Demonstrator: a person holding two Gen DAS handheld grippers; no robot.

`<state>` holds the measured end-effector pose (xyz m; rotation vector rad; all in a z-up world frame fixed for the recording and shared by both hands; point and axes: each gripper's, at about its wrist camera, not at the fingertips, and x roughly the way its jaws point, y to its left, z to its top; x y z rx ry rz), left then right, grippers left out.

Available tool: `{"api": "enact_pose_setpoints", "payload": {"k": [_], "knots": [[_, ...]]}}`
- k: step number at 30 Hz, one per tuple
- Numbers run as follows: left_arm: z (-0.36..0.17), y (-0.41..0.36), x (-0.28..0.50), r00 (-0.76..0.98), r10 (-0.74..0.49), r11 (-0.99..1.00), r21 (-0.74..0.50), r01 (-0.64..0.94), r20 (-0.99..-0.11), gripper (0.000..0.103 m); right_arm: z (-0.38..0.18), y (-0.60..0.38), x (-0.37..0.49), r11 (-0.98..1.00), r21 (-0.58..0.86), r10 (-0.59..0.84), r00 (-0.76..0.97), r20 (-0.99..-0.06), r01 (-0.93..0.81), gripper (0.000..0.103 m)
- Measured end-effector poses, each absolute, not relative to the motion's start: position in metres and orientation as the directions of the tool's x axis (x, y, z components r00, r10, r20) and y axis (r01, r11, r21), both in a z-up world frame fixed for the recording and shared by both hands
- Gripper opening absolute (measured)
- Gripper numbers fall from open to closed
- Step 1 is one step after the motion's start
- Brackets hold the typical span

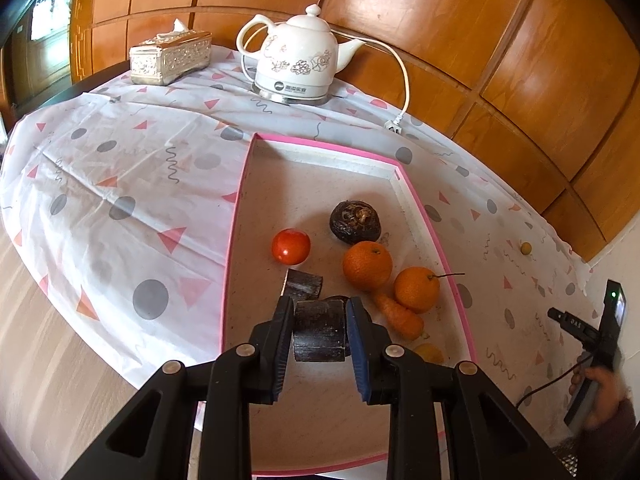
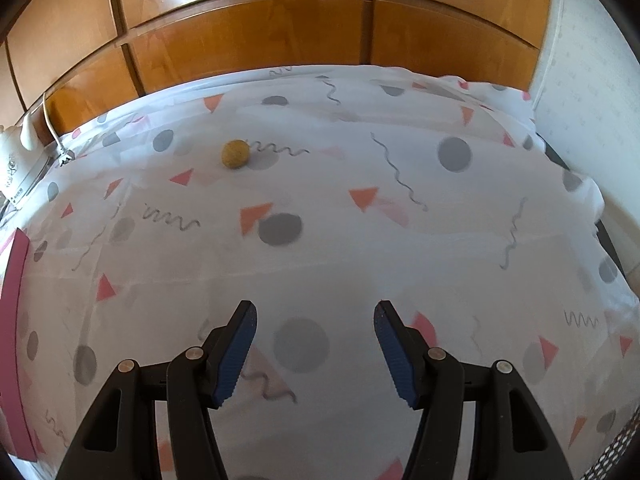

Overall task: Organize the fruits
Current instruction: 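Carry the dark slice with the left tool into the tray and open, then move the right tool to the small yellow fruit and close on it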

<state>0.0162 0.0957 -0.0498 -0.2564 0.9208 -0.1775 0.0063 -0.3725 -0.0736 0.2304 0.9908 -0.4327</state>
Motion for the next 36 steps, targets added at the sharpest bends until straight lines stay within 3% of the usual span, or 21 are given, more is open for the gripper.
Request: {"api": "enact_pose_setpoints", "payload": {"k": [9,22,24,28,32,36], "knots": [[-0.053,0.096,0.017,0.586,-0.244,0.959,-0.282,0.026,-0.773,0.034,-0.061,-0.384,0.055,0.912,0.043,-0.192,0.515,-0.835,0.408,0.062],[-0.059,0.095,0.021,0.562,-0.218,0.965,-0.262,0.003,-0.798,0.035,-0.074,-0.397,0.131,0.909,0.072,-0.155,0.494,-0.856,0.41,0.062],[-0.059,0.095,0.022,0.561,-0.216,0.965,-0.261,0.001,-0.799,0.035,-0.076,-0.398,0.14,0.911,0.063,-0.16,0.489,-0.857,0.409,0.057],[-0.059,0.094,0.023,0.557,-0.215,0.966,-0.257,0.002,-0.802,0.036,-0.08,-0.399,0.156,0.916,0.037,-0.17,0.47,-0.866,0.401,0.056],[-0.059,0.094,0.023,0.556,-0.208,0.968,-0.253,-0.003,-0.804,0.039,-0.087,-0.397,0.167,0.926,0.022,-0.161,0.447,-0.88,0.377,0.027],[-0.059,0.095,0.023,0.555,-0.202,0.968,-0.251,-0.012,-0.807,0.039,-0.086,-0.39,0.167,0.942,-0.01,-0.168,0.448,-0.878,0.335,0.026]]}}
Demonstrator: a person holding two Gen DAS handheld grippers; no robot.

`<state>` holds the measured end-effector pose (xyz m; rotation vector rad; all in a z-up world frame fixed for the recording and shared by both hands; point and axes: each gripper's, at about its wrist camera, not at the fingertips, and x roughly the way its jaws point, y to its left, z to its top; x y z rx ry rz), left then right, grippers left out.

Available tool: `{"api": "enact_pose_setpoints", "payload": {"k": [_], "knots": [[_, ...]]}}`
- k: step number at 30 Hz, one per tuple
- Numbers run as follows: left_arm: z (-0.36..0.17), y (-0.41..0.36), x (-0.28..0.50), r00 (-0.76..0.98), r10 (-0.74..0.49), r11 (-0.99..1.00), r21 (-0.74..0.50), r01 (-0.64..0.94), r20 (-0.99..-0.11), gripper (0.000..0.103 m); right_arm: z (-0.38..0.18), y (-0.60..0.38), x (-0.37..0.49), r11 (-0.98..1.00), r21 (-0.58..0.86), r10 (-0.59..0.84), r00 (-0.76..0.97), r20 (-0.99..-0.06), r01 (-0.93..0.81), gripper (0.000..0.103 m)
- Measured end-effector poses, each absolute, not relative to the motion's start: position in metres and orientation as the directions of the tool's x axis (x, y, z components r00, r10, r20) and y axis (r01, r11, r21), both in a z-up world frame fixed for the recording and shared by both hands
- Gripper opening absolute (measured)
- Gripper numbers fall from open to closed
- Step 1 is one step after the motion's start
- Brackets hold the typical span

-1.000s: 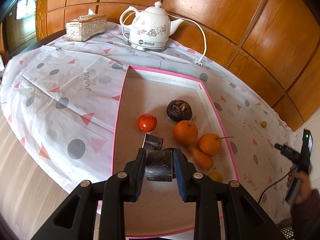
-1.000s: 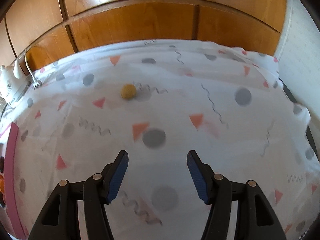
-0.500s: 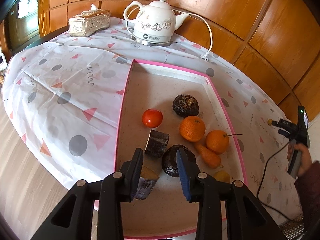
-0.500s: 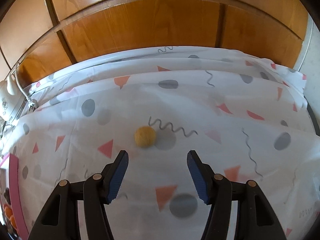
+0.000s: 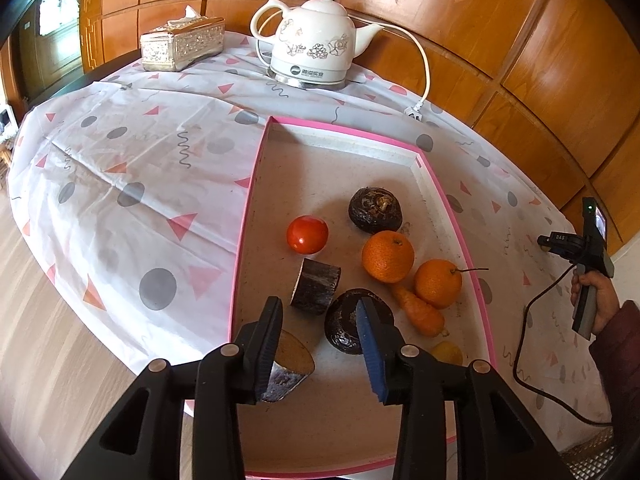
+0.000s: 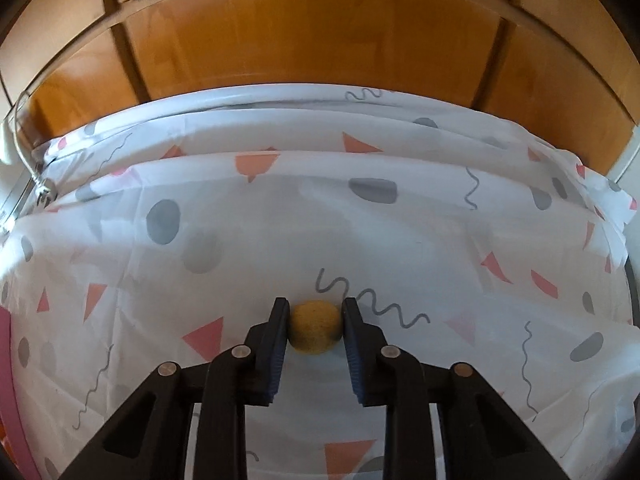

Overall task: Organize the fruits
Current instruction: 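Move the right tool to the small yellow fruit and close on it, then carry the yellow fruit with the right tool into the tray and open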

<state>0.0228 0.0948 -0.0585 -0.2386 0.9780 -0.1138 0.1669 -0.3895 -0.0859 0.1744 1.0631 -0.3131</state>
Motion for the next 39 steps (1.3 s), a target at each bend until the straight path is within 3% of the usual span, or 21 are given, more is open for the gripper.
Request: {"api": "enact_pose_setpoints", "payload": {"k": [18,39], "knots": [[-0.047,0.094,0.009,0.591,-0.199,0.967,-0.255,-0.012,-0.782,0.049,-0.08,-0.343,0.112,0.977,0.038,-0.071,0.483,-0.873,0.212,0.026],[-0.032,0.104,-0.008,0.632,-0.205,0.959,-0.281,-0.021,-0.747,0.049,-0.083,-0.304,0.064,0.988,0.082,0.008,0.49,-0.872,0.13,0.026]]}}
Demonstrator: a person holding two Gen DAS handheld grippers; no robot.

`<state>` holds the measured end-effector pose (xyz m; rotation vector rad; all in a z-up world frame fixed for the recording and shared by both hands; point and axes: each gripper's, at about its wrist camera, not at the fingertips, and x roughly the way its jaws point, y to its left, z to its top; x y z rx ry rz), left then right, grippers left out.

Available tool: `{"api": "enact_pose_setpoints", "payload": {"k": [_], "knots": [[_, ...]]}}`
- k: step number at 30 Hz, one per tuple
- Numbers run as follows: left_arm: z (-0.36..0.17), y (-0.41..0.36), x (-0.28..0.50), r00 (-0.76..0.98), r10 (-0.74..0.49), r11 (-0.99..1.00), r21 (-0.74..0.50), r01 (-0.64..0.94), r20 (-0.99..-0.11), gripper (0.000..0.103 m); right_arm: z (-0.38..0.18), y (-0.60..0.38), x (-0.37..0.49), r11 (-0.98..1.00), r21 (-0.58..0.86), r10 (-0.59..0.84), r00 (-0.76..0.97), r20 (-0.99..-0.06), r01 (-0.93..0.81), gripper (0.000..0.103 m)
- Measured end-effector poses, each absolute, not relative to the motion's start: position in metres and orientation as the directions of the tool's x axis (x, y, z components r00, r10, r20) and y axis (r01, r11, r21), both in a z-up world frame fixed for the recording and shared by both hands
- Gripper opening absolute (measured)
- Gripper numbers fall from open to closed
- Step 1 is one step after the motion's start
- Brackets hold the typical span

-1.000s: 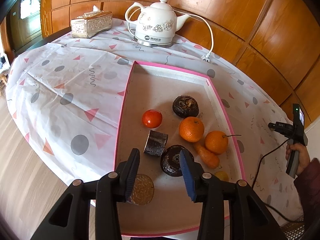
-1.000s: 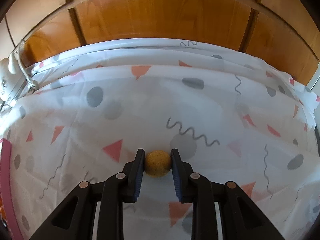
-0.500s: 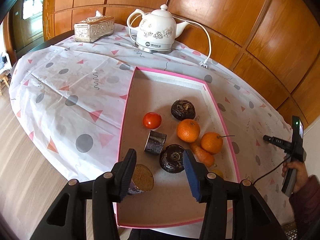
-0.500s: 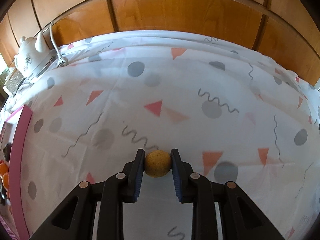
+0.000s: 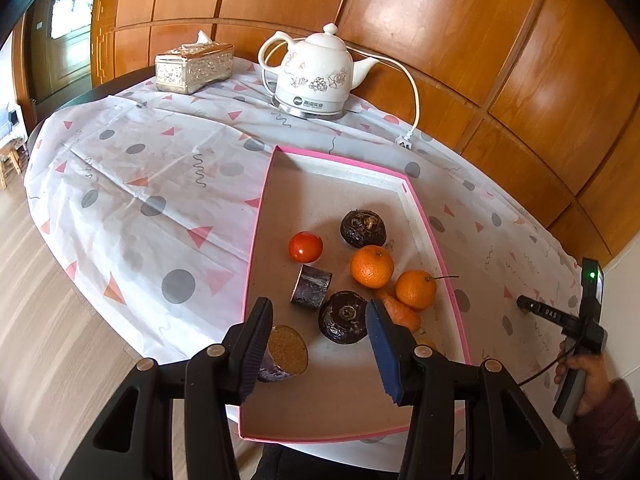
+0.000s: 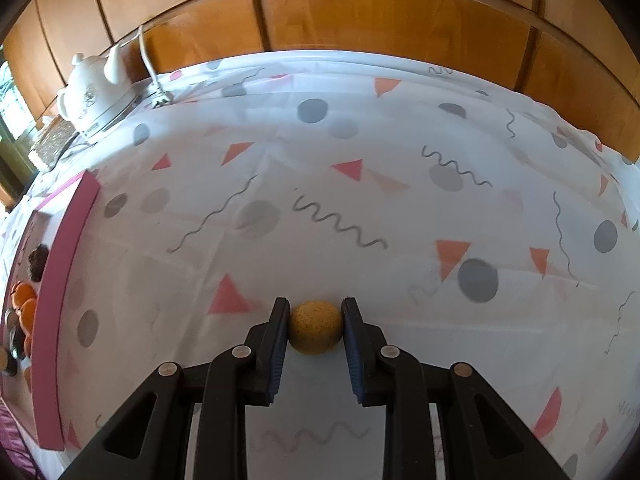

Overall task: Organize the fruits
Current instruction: 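Carry the yellow fruit with the right tool into the tray and open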

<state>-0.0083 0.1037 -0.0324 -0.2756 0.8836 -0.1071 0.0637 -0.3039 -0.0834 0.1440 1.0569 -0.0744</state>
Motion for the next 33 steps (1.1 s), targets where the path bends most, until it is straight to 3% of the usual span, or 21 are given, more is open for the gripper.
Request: {"api": "enact_pose_setpoints", "payload": {"k": [12,27,33], "knots": [[-0.031,0.112,-0.011,0.641,-0.201,0.953,-0.3,-0.047,-0.741,0.049,-0.078,-0.267,0.045,0.993,0.117,0.089,0.493,-0.865,0.026,0.026],[-0.026,0.122,-0.014,0.669,-0.146,0.953,-0.285,-0.103,-0.729,0.065,-0.082,-0.254,0.035,0.995,0.099,0.084,0.488,-0.869,0.005,0.026],[-0.024,0.127,-0.015,0.681,-0.118,0.953,-0.275,-0.127,-0.722,0.066,-0.083,-0.257,0.036,0.996,0.092,0.074,0.486,-0.871,0.013,0.026]]}}
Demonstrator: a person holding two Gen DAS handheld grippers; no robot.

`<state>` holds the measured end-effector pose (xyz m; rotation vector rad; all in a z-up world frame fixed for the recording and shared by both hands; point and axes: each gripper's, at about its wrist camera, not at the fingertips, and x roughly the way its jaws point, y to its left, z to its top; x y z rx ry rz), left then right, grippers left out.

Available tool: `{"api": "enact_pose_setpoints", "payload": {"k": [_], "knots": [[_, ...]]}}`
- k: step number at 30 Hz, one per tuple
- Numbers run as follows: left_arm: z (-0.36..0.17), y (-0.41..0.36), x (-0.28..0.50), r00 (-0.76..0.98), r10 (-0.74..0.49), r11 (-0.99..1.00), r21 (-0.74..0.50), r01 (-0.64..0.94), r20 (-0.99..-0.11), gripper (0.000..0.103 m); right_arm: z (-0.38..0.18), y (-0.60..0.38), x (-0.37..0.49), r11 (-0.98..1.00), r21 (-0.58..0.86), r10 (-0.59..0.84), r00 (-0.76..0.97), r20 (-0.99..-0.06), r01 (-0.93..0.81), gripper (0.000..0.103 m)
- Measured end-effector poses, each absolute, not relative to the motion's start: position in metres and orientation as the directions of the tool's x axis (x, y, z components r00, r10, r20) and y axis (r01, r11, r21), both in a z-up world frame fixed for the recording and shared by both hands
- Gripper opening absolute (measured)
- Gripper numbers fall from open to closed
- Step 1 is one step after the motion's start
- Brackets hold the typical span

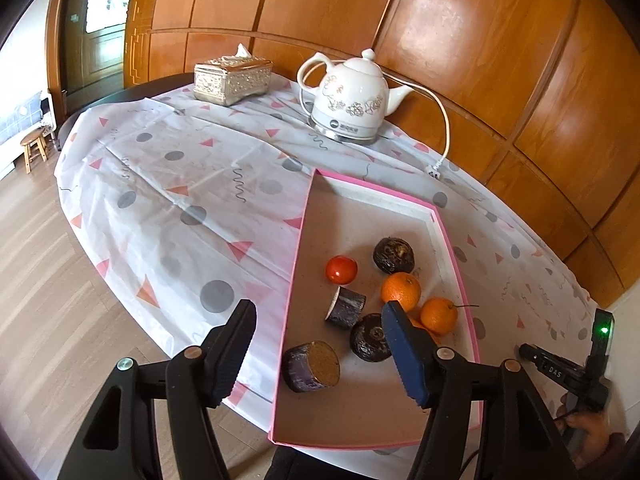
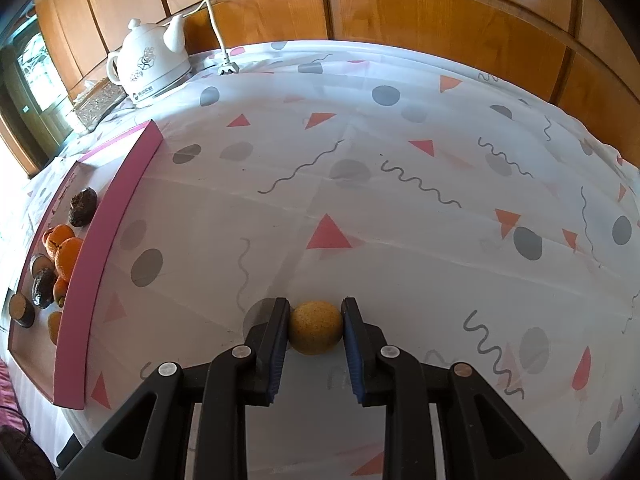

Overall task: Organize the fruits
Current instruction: 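Carry the yellow fruit with the right tool into the tray and open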

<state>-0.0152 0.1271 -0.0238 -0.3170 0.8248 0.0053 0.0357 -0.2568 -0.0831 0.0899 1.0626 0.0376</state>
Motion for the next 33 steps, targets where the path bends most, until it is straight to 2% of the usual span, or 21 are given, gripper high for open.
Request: {"api": "enact_pose_setpoints", "payload": {"k": [12,21,24,29,33], "knots": [[-0.026,0.135,-0.016,0.681,-0.09,0.943,-0.282,-0.177,-0.727,0.071,-0.071,-0.243,0.032,0.992,0.121,0.122,0.5,-0.858,-0.035,0.026],[-0.025,0.143,-0.018,0.687,-0.064,0.935,-0.285,-0.213,-0.724,0.079,-0.033,-0.18,0.02,0.952,0.164,0.281,0.521,-0.806,-0.259,0.026],[-0.025,0.146,-0.018,0.687,-0.052,0.932,-0.283,-0.227,-0.724,0.085,-0.024,-0.152,0.015,0.927,0.168,0.329,0.51,-0.795,-0.337,0.026],[-0.025,0.152,-0.018,0.689,-0.041,0.928,-0.283,-0.241,-0.724,0.088,-0.025,-0.103,0.013,0.875,0.163,0.388,0.459,-0.799,-0.457,0.026],[-0.026,0.154,-0.016,0.687,-0.034,0.928,-0.278,-0.248,-0.726,0.094,-0.035,-0.066,0.016,0.843,0.12,0.381,0.425,-0.821,-0.525,0.026]]}}
